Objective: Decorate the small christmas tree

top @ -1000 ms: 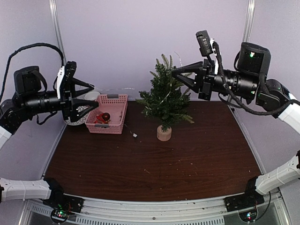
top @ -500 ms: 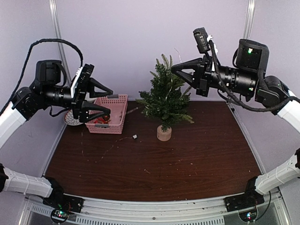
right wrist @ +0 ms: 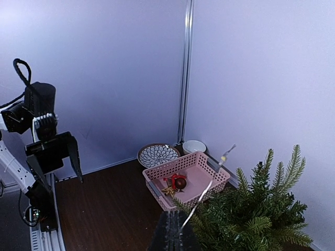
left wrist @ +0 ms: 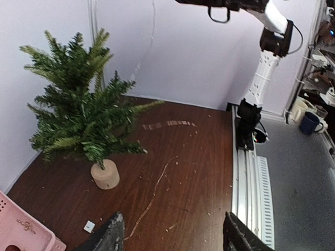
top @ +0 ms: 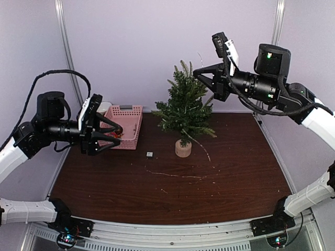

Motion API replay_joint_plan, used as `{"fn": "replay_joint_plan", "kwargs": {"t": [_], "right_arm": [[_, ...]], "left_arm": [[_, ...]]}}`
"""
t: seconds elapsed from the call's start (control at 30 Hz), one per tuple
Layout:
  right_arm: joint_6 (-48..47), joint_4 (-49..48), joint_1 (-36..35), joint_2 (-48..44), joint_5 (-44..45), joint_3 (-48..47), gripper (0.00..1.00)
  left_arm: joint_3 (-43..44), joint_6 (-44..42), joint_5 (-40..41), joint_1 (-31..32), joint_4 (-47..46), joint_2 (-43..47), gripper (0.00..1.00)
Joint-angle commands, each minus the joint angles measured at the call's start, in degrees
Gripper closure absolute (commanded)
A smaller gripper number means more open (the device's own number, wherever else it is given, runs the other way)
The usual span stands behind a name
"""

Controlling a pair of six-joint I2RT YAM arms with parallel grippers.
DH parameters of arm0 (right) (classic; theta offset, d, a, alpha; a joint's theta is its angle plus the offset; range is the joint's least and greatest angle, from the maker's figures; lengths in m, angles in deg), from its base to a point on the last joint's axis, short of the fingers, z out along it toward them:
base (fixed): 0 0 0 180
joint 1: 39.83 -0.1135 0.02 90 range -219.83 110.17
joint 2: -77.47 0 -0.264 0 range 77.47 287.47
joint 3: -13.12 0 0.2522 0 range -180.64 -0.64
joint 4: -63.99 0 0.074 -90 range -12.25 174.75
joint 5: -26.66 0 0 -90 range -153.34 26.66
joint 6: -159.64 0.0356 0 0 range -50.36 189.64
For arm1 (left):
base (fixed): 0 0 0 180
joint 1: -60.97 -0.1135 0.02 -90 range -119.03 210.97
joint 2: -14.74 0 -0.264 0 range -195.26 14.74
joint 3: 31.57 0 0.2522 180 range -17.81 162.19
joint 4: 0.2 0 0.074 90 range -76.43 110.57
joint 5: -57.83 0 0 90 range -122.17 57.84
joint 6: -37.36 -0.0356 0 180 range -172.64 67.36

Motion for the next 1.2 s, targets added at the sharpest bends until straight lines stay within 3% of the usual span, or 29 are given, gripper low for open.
{"fn": "replay_joint_plan", "kwargs": {"t": [0.0,0.23,0.5,0.63,0.83,1.0,1.17], "right_arm": [[0.56,-1.95,0.13,0.29,-3.26,-1.50,1.00],[2.03,-3.46,0.14,1.19,-8.63,-2.45,1.00],[3.07,-4.99,0.15,2.96,-11.76,-4.31,1.00],[2.87,-4.80,0.18,3.62,-11.68,-5.64,1.00],[2.28,-5.27,0.30,4.31,-11.08,-6.68,1.00],[2.45,-5.59,0.88,5.09,-11.67,-7.92,1.00],[2.37,-5.56,1.63,5.26,-11.68,-8.39,1.00]], "left_arm": [[3.96,9.06,6.78,0.18,-12.44,-3.92,0.36],[6.10,12.21,3.74,3.18,-24.98,-13.57,0.38],[10.34,12.33,4.77,8.89,-30.26,-23.39,0.40],[10.59,13.46,4.40,9.73,-32.59,-25.20,0.48],[9.95,14.41,4.91,9.84,-34.30,-26.47,0.71],[10.73,14.41,5.91,9.84,-34.15,-27.53,0.69],[11.09,14.50,4.72,9.84,-34.95,-28.06,0.96]]}}
